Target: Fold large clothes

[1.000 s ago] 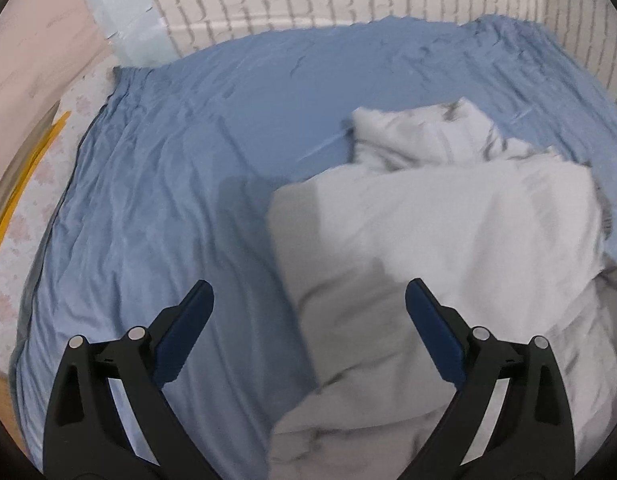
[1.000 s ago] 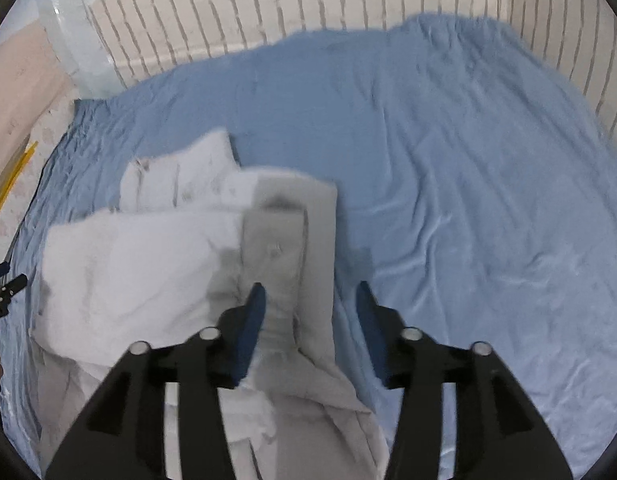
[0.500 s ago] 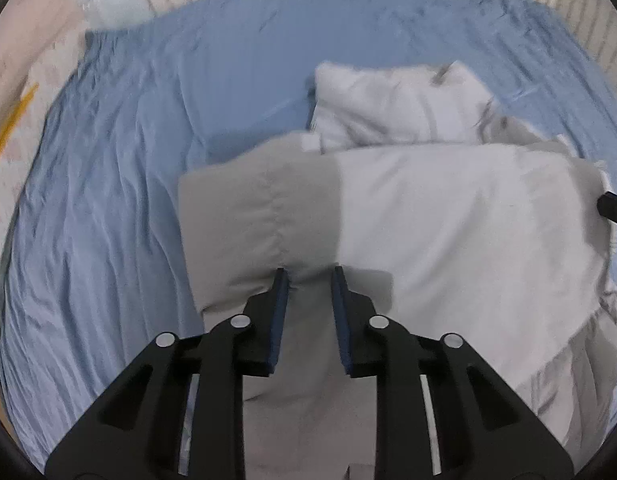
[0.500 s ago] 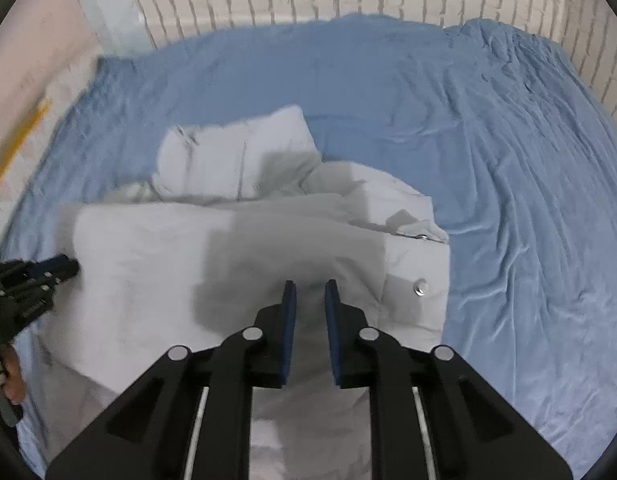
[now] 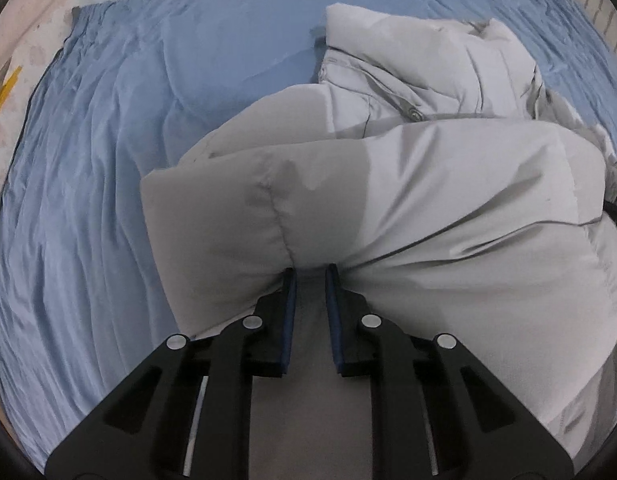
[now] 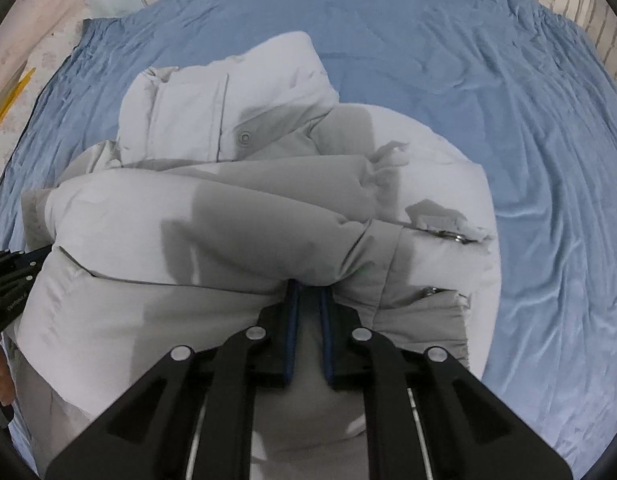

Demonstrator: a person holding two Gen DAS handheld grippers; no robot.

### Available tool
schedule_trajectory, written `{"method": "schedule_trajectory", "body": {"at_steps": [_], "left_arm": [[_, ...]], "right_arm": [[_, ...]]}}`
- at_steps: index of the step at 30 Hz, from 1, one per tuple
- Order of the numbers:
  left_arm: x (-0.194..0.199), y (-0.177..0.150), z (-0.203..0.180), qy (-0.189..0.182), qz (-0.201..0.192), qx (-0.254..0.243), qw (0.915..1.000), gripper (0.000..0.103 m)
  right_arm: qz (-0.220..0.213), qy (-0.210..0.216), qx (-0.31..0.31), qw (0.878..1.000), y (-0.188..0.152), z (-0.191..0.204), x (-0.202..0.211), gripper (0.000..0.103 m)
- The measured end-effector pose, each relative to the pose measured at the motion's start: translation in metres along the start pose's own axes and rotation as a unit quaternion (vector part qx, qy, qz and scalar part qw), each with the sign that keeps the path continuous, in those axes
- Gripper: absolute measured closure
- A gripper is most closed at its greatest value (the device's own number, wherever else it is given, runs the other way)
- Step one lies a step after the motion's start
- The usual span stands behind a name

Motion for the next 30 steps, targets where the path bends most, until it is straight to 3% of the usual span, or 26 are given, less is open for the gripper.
{"method": "schedule_trajectory", "body": {"at_steps": [8, 30], "left_arm": [[-0.015, 0.011, 0.007, -0.019, 0.034, 0.001, 0.9993, 0.089], [-0.021, 0.021, -0.011, 0.009, 0.044, -0.02, 0.9988, 0.089]], "right_arm": [[0.03, 0.009, -0.008, 0.999, 0.008, -0.001, -0.018, 0.094], [0.04, 0.005, 0.01, 0.999, 0.003, 0.003, -0.03, 0.094]]}}
Point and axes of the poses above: each gripper's, at about its wrist camera, not at the fingertips, and x roughly against the way its jaws point, z to its left, y to its top, the point moved 4 cm from there along -x, roughly the way its jaws point, and after that the axes turned 2 degrees about -y, right-handed, at the moved point
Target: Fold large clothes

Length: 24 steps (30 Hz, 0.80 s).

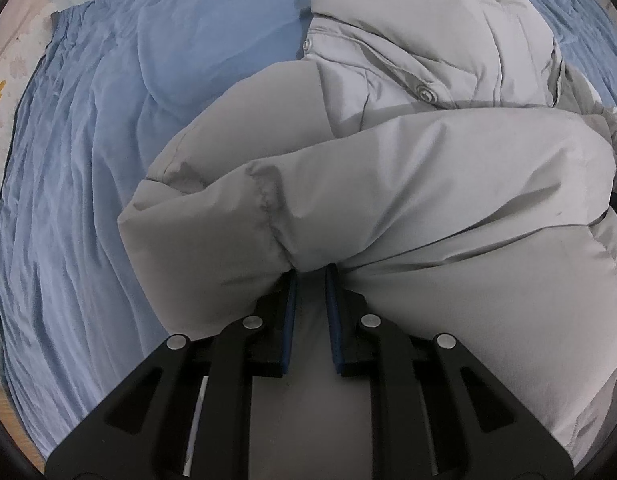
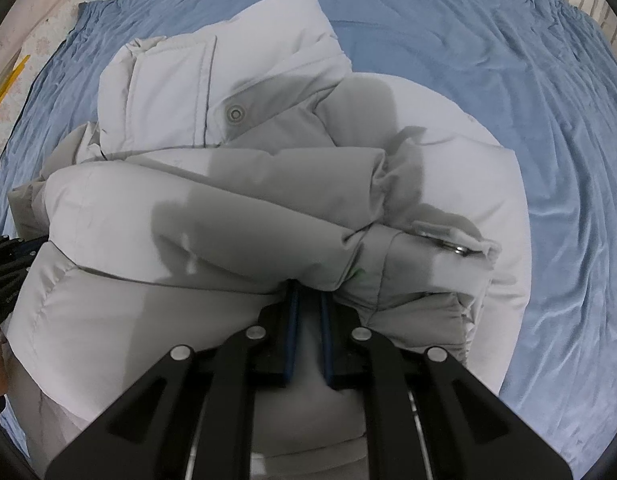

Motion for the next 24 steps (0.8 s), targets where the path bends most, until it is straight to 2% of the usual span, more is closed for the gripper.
{"method": "schedule_trajectory", "body": {"at_steps": [6, 8, 9, 10, 13, 15, 16, 19, 21, 24], "left_arm": [[0.003, 0.0, -0.005, 0.003, -0.001, 0.0, 1.0, 0.09], [0.014, -0.003, -0.005, 0.008, -0.014, -0.004, 0.9999, 0.089], [0.021, -0.005, -0.004, 0.009, -0.022, 0.0, 0.9997, 0.089], [0.031, -0.007, -0.003, 0.007, -0.032, 0.007, 0.9995, 0.089], [0.066, -0.019, -0.004, -0.03, -0.063, 0.026, 0.9972, 0.089], [0.085, -0.031, -0.011, -0.059, -0.073, 0.027, 0.9952, 0.089], [0.09, -0.038, -0.017, -0.059, -0.075, 0.021, 0.9952, 0.089], [0.085, -0.051, -0.03, -0.057, -0.064, 0.01, 0.9963, 0.09], [0.066, -0.056, -0.034, -0.045, -0.047, 0.008, 0.9978, 0.094], [0.041, -0.057, -0.036, -0.053, -0.028, 0.012, 0.9981, 0.096]], "right_arm": [[0.011, 0.005, -0.01, 1.0, 0.002, -0.002, 0.003, 0.094], [0.013, 0.017, -0.019, 1.0, 0.003, -0.007, 0.016, 0.093], [0.006, 0.028, -0.027, 0.999, 0.002, -0.01, 0.026, 0.088], [-0.01, 0.047, -0.038, 0.998, 0.0, -0.013, 0.04, 0.088], [-0.04, 0.069, -0.038, 0.996, -0.007, -0.014, 0.074, 0.088], [-0.04, 0.071, -0.016, 0.997, -0.018, -0.008, 0.088, 0.088], [-0.035, 0.067, -0.005, 0.997, -0.024, -0.005, 0.089, 0.088], [-0.019, 0.048, 0.007, 0.999, -0.035, 0.0, 0.078, 0.088], [0.001, 0.045, 0.002, 0.999, -0.039, 0.0, 0.065, 0.089], [0.018, 0.038, 0.008, 0.999, -0.046, 0.005, 0.044, 0.091]]}}
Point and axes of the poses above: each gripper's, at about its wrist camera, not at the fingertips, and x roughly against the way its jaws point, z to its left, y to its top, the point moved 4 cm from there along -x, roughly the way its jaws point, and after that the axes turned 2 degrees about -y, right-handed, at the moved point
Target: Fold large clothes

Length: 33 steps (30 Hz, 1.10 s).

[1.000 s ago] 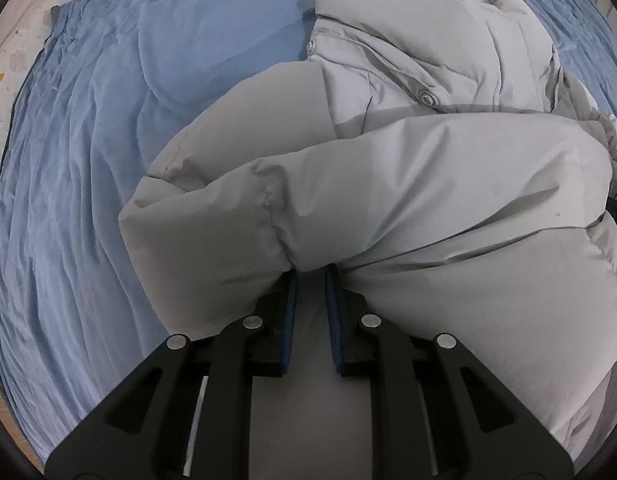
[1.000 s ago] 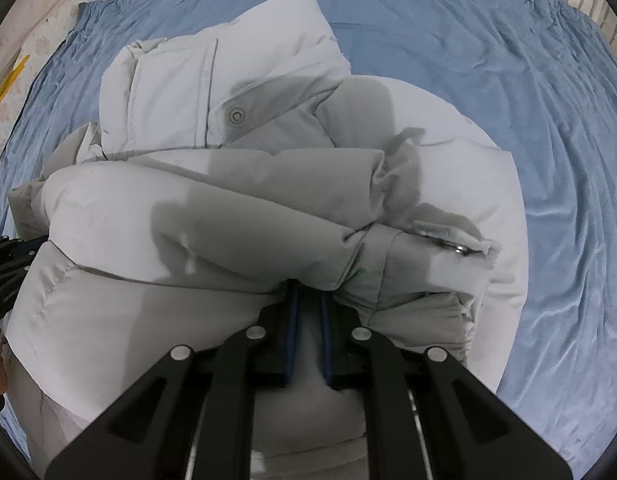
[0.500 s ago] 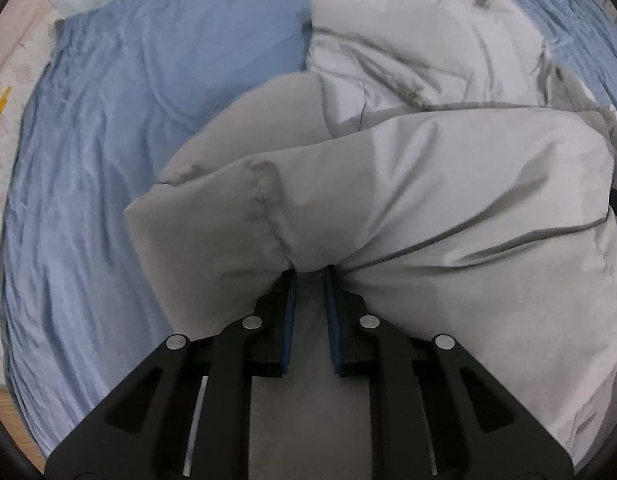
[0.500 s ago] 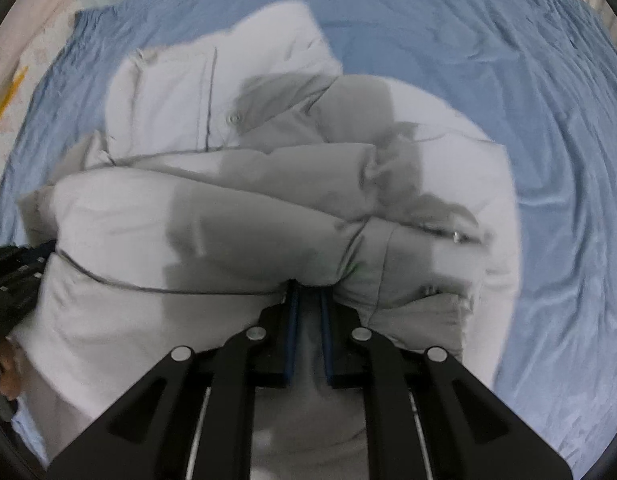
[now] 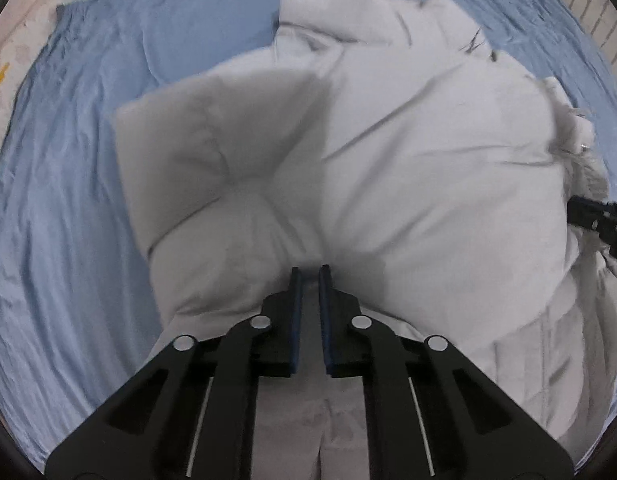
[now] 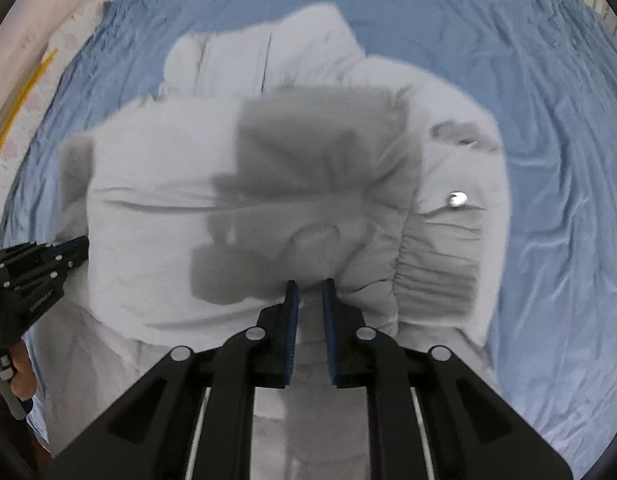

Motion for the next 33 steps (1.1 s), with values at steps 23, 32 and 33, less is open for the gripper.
{"method": "schedule_trajectory", "body": {"at_steps": [23, 32, 33], "left_arm": [[-0.009, -0.009, -0.037, 0.072, -0.008, -0.041, 0.9965, 0.098], [0.07, -0.083, -0.046, 0.048, -0.1, -0.019, 0.9936, 0.032], [0.081, -0.099, -0.045, 0.048, -0.111, -0.011, 0.9926, 0.029]], "right_arm": [[-0.011, -0.028, -0.022, 0.999, -0.01, 0.017, -0.032, 0.091], [-0.135, 0.029, -0.033, 0.99, -0.093, 0.013, 0.045, 0.056], [-0.139, 0.027, -0.038, 0.989, -0.112, 0.01, 0.052, 0.056]]}}
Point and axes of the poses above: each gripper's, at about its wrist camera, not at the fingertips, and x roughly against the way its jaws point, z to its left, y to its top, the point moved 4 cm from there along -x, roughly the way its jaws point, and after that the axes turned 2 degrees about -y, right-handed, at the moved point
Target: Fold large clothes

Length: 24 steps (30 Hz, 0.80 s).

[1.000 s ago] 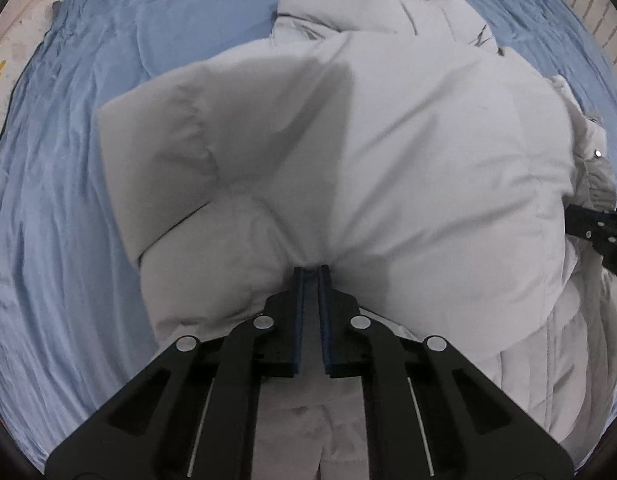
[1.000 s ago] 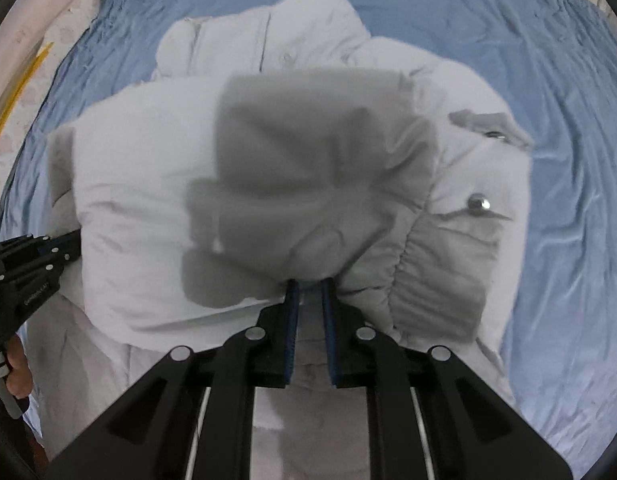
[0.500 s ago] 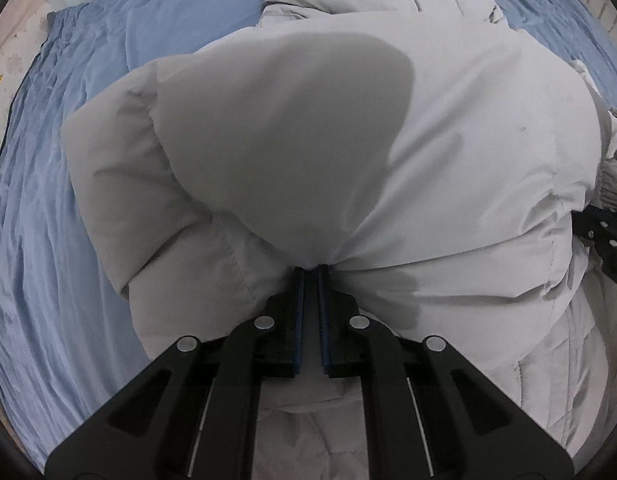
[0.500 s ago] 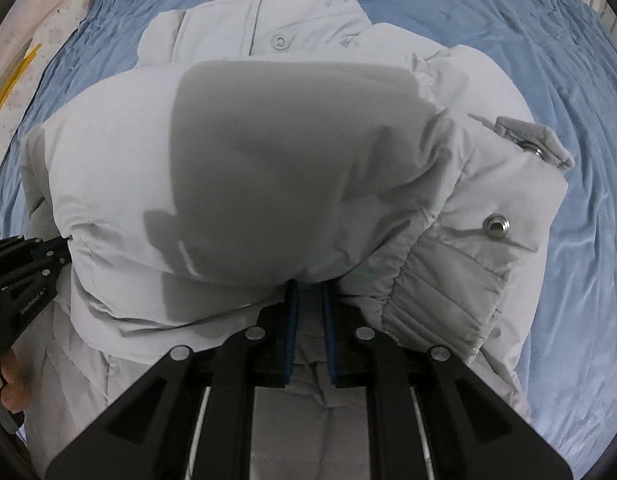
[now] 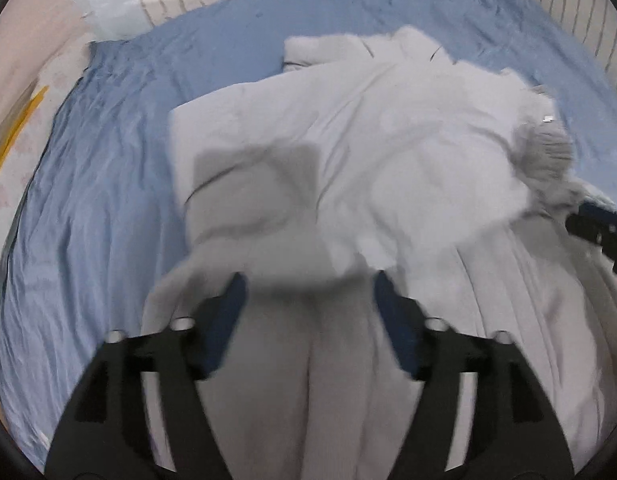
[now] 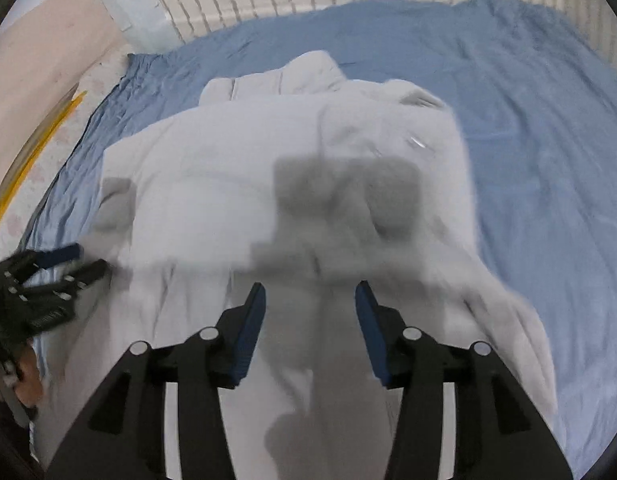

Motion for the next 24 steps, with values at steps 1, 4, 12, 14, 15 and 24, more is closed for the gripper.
{"method": "schedule_trajectory", "body": {"at_steps": [1, 4, 12, 14, 15, 24], "left_arm": [[0.01, -0.012, 0.003, 0.001, -0.006, 0.009, 0.9999, 0.027], [0.028, -0.059, 0.013, -0.015, 0.004, 0.041, 0.9991, 0.027], [0.032, -0.163, 0.022, -0.002, 0.031, 0.053, 0.9981, 0.027], [0.039, -0.176, 0.02, -0.008, 0.028, 0.059, 0.9978, 0.027], [0.045, -0.178, 0.02, -0.008, 0.026, 0.06, 0.9978, 0.027], [0.071, -0.2, 0.015, -0.001, -0.003, 0.062, 0.9981, 0.027]], "right_arm": [[-0.002, -0.003, -0.008, 1.0, -0.016, -0.006, 0.01, 0.056], [0.009, -0.031, -0.037, 0.999, -0.061, -0.027, 0.024, 0.056], [0.012, -0.05, -0.041, 0.998, -0.112, -0.039, 0.055, 0.056], [0.013, -0.049, -0.05, 0.997, -0.122, -0.044, 0.06, 0.056], [0.014, -0.05, -0.052, 0.997, -0.126, -0.044, 0.062, 0.056], [-0.019, -0.083, -0.027, 0.996, -0.155, -0.034, 0.098, 0.054]]}}
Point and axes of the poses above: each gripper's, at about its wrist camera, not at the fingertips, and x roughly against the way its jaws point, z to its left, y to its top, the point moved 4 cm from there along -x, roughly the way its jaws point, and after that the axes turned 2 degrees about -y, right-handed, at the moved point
